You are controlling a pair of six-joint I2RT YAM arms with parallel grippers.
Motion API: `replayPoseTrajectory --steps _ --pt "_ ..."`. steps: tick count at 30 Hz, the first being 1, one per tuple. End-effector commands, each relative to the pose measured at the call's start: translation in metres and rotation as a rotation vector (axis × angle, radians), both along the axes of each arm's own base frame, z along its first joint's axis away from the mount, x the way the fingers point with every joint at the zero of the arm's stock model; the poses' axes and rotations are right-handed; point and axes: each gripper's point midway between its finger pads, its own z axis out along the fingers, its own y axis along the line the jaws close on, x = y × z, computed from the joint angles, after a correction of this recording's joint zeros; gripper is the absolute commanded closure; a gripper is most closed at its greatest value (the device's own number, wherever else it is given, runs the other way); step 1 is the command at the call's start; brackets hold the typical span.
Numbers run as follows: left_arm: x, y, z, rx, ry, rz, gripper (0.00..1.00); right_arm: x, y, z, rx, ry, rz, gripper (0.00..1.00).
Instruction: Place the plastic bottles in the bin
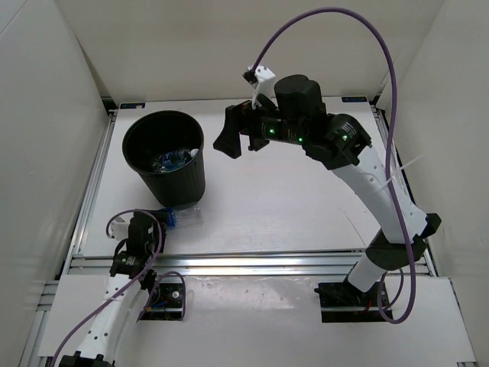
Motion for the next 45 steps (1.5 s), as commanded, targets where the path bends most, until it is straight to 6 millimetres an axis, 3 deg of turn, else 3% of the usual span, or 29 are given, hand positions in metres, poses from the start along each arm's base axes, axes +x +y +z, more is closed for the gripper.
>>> replayPoseTrajectory --steps 1,5,12,13,15,16,17,20,22,24,25,26,28,29,32,33,34,36,37,38,40,41,43,44,45 --pt "0.001 0.015 -0.002 0.032 -0.023 0.08 0.0 -0.012 -0.009 0.022 0.042 -0.024 0.013 0.0" --pt "0.002 0.02 -0.01 0.0 -0.033 0.147 0.0 -0.015 -0.006 0.025 0.041 -0.022 0.022 0.0" --pt "0.003 0.019 -0.044 -0.049 -0.003 0.183 0.0 -0.024 -0.005 0.011 -0.012 0.029 0.071 0.0" --pt "0.004 0.018 -0.045 -0.049 -0.001 0.183 0.03 -0.023 -0.003 0.005 -0.027 0.04 0.071 0.0" --pt "0.008 0.018 -0.04 -0.031 0.006 0.169 0.2 -0.025 -0.003 0.003 -0.028 0.056 0.076 0.0" --pt "0.009 0.016 -0.037 -0.027 0.002 0.151 0.31 -0.025 -0.003 0.003 -0.028 0.056 0.076 0.0" --pt "0.011 0.014 -0.033 -0.014 -0.002 0.126 0.49 -0.025 -0.003 0.003 -0.028 0.056 0.076 0.0" --pt "0.017 0.0 -0.013 -0.037 -0.048 0.042 0.52 -0.023 0.003 -0.004 -0.038 0.079 0.081 0.0" --pt "0.005 -0.006 -0.007 -0.082 -0.011 0.028 0.52 -0.02 0.001 -0.005 -0.045 0.067 0.069 0.0" --pt "0.004 -0.013 0.032 -0.132 -0.082 0.007 0.51 -0.015 -0.001 -0.01 -0.063 0.056 0.043 0.0" --pt "-0.017 -0.011 0.026 -0.128 0.013 0.021 0.51 -0.012 0.0 -0.02 -0.082 0.067 0.035 0.0" --pt "-0.02 -0.002 0.062 -0.116 -0.044 0.06 0.51 -0.011 -0.003 -0.021 -0.089 0.065 0.021 0.0" --pt "-0.039 0.01 0.097 -0.097 -0.085 0.105 0.51 -0.006 -0.012 -0.024 -0.099 0.057 -0.02 0.0" --pt "-0.058 0.02 0.127 -0.076 -0.095 0.133 0.49 0.003 -0.014 -0.036 -0.12 0.06 -0.056 0.0" --pt "-0.075 0.034 0.186 0.046 -0.177 0.112 0.49 0.013 -0.027 -0.044 -0.112 0.09 -0.112 0.0" --pt "-0.079 0.035 0.224 0.078 -0.256 0.086 0.49 0.013 -0.031 -0.051 -0.116 0.121 -0.111 0.0" --pt "-0.062 0.033 0.256 0.139 -0.334 0.049 0.48 0.012 -0.031 -0.054 -0.102 0.16 -0.093 0.0" --pt "-0.043 0.034 0.292 0.326 -0.397 -0.04 0.47 0.017 -0.048 -0.056 -0.07 0.228 -0.138 0.0" --pt "-0.035 0.035 0.323 0.385 -0.456 -0.055 0.47 0.017 -0.052 -0.068 -0.088 0.258 -0.137 0.0" --pt "-0.005 0.036 0.334 0.482 -0.432 -0.078 0.47 0.021 -0.057 -0.069 -0.075 0.27 -0.153 0.0" --pt "0.02 0.047 0.363 0.569 -0.438 -0.033 0.46 0.018 -0.063 -0.069 -0.067 0.279 -0.147 0.0" --pt "0.05 0.045 0.354 0.653 -0.372 -0.083 0.43 0.02 -0.065 -0.068 -0.063 0.282 -0.15 0.0" --pt "0.081 0.044 0.369 0.692 -0.406 -0.068 0.4 0.019 -0.068 -0.064 -0.053 0.28 -0.148 0.0" --pt "0.107 0.045 0.354 0.736 -0.334 -0.092 0.4 0.018 -0.069 -0.067 -0.061 0.288 -0.149 0.0" --pt "0.117 0.045 0.353 0.75 -0.312 -0.093 0.36 0.019 -0.07 -0.058 -0.042 0.275 -0.148 0.0"
